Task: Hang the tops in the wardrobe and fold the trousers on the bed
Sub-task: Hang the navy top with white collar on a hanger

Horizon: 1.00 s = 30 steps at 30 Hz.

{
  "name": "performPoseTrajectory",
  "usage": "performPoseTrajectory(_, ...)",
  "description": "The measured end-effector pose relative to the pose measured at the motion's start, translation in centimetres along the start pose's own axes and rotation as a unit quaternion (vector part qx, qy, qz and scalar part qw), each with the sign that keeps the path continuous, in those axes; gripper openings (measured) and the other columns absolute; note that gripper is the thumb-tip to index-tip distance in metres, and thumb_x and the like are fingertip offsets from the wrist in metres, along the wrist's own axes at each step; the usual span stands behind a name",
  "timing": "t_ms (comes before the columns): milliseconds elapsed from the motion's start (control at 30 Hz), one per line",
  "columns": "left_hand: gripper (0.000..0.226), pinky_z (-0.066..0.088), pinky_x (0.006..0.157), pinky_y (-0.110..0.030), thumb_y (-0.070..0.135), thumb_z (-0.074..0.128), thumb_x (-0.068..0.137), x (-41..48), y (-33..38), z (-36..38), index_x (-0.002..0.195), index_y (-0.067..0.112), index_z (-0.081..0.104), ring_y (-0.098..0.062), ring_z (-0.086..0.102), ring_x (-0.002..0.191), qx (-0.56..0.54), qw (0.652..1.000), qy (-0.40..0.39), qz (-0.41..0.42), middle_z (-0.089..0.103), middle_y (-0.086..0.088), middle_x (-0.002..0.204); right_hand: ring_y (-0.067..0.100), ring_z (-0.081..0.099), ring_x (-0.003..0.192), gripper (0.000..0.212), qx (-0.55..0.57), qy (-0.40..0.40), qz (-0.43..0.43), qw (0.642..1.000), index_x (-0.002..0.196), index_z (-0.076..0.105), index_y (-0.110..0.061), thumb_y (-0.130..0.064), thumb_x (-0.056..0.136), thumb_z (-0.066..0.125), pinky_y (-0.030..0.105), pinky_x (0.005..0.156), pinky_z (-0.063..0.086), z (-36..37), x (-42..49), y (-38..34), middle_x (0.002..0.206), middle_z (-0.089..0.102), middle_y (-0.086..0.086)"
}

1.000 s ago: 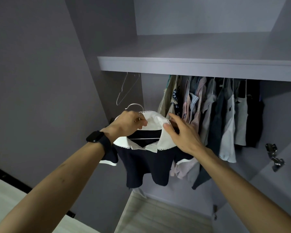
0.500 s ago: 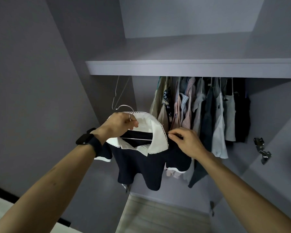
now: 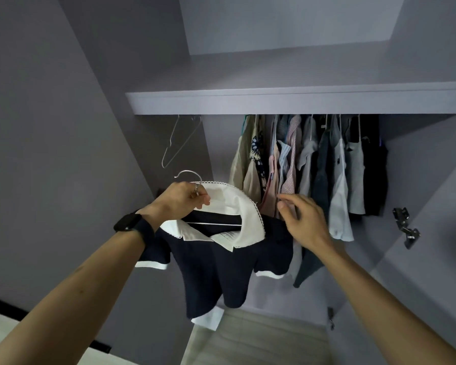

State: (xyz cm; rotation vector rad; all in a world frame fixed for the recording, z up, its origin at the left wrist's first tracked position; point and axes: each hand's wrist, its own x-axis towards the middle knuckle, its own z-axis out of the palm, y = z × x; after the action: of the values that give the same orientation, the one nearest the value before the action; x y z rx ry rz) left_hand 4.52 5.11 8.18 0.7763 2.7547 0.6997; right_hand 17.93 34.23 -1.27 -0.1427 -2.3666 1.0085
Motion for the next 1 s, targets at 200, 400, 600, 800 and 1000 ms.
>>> performPoseTrajectory(200,0.026,0.042,0.069,-0.006,0.033,0.063,0.098,0.1,1.5,1.6,0.074,0.041,0.067,0.004,0.062,0.079,0.009,0.999,-0.025,0.044,0.070,0.013,0.076,0.013,0.059,0.113,0.041,-0.126,-0.090,-0.148,0.977,0.135,0.064,-0.024,-0.046,0.103,0.049,0.030,0.094,0.049,2.5,-1.2,-4.7,0.127,0.067,-0.011)
performPoseTrajectory(400,0.024,0.041,0.065,-0.008,0.037,0.063,0.098,-0.9,1.1,2.0,0.075,0.044,0.065,0.005,0.061,0.075,0.001,0.997,-0.003,0.071,0.069,0.016,0.074,0.009,0.046,0.058,0.044,0.042,-0.216,0.129,0.967,0.071,0.057,-0.010,-0.040,0.103,0.053,0.033,0.066,0.039,3.0,0.3,-3.4,0.059,0.049,-0.006)
performPoseTrajectory(600,0.017,0.050,0.078,-0.021,0.033,0.062,0.099,-1.3,-0.7,1.2,0.087,0.030,0.074,-0.003,0.066,0.083,-0.030,0.999,0.010,0.025,0.072,0.012,0.080,0.005,0.053,0.112,0.038,-0.056,-0.110,-0.069,0.990,0.136,0.062,-0.029,-0.039,0.099,0.060,0.024,0.098,0.040,3.0,-1.9,-4.1,0.124,0.063,-0.016)
performPoseTrajectory(800,0.019,0.046,0.076,-0.016,0.040,0.062,0.098,-1.0,-0.9,0.5,0.084,0.033,0.072,-0.001,0.064,0.086,-0.015,1.000,-0.006,0.020,0.073,0.012,0.083,0.019,0.052,0.113,0.035,-0.198,-0.213,-0.126,0.948,0.133,0.064,-0.021,-0.035,0.102,0.055,0.031,0.093,0.045,2.9,-1.2,-6.0,0.118,0.067,-0.003)
performPoseTrajectory(1000,0.012,0.043,0.066,-0.011,0.037,0.073,0.091,0.3,-0.1,1.2,0.088,0.025,0.073,-0.008,0.064,0.083,-0.047,0.998,0.040,0.024,0.071,0.006,0.085,0.023,0.060,0.087,0.014,-0.225,-0.274,-0.061,0.933,0.094,0.065,-0.018,-0.031,0.095,0.059,0.031,0.069,0.043,2.8,0.0,-7.9,0.087,0.066,0.002)
